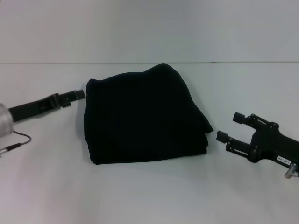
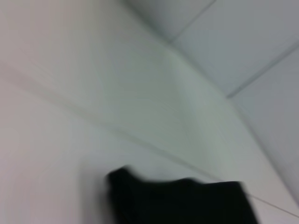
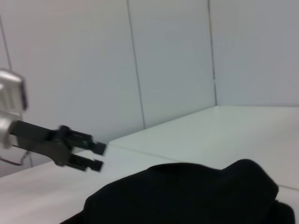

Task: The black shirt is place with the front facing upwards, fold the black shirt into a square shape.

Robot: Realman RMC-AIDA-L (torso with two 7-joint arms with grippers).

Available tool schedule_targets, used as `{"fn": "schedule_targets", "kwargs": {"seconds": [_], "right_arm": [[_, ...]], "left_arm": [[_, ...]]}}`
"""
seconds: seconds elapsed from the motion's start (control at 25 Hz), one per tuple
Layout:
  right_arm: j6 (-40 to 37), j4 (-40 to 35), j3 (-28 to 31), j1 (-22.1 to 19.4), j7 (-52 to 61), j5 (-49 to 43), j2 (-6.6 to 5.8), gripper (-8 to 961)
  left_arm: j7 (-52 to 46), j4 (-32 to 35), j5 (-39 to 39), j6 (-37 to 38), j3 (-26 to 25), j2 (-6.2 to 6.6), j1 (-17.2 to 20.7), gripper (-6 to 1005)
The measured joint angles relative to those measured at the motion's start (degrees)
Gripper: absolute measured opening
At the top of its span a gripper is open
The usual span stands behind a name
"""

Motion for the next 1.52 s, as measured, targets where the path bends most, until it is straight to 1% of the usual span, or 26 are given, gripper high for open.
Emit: {"fn": "schedule_targets", "kwargs": {"seconds": [0.12,0.24,0.28,0.32,0.4,0.48,0.56,0.68,0.8,0.92,1.16,1.52], "right_arm": [[-0.1,-0.2,0.8,0.4,-0.4,0.0,0.08,831],[-0.4,-0.3,0.8,0.8,-1.2,0.0,0.08,830],[-0.8,-0.3,0.6,0.8,-2.0,0.0,0.09,830],[-1.3,-0.3,0.5,0.8,-3.2,0.0,0.09,829],[-2.2,-0.2,0.4,0.6,-5.5,-0.1,0.09,829],[-3.1,0.1,0.3,0.3,-7.3,-0.3,0.12,828],[-3.4,0.6,0.1,-0.3,-7.9,-0.5,0.2,828],[-2.5,1.5,-0.2,-1.6,-8.5,-1.2,0.23,827],[-0.4,2.6,-0.2,-3.0,-9.5,-1.5,0.26,826],[1.2,2.9,-0.3,-3.6,-9.8,-1.7,0.26,827],[2.9,3.4,-0.5,-3.3,-9.9,-2.0,0.26,827],[2.8,3.5,-0.5,-3.3,-9.7,-2.0,0.27,826]], "left_arm": [[12.6,1.8,0.0,9.7,-4.4,0.15,0.8,669],[25.9,4.0,0.2,20.6,-5.3,-0.12,2.0,755],[25.9,4.0,0.2,20.6,-5.3,-0.12,2.0,784],[34.7,5.3,1.1,28.2,-4.8,-0.69,3.3,813],[39.6,5.7,1.5,32.2,-4.8,-1.08,4.2,860],[42.5,6.2,1.7,34.5,-4.9,-1.7,5.6,907],[43.1,7.2,3.2,35.0,-4.5,-2.35,7.0,954],[44.4,8.1,7.5,33.6,-4.3,-3.27,9.2,951],[45.4,8.2,9.4,29.1,-5.0,-4.03,11.5,949],[45.9,7.4,9.3,26.3,-5.6,-4.1,12.1,948],[45.0,5.8,9.5,24.7,-6.3,-3.79,10.7,949],[43.5,5.5,9.0,25.4,-6.6,-3.7,10.0,949]]}}
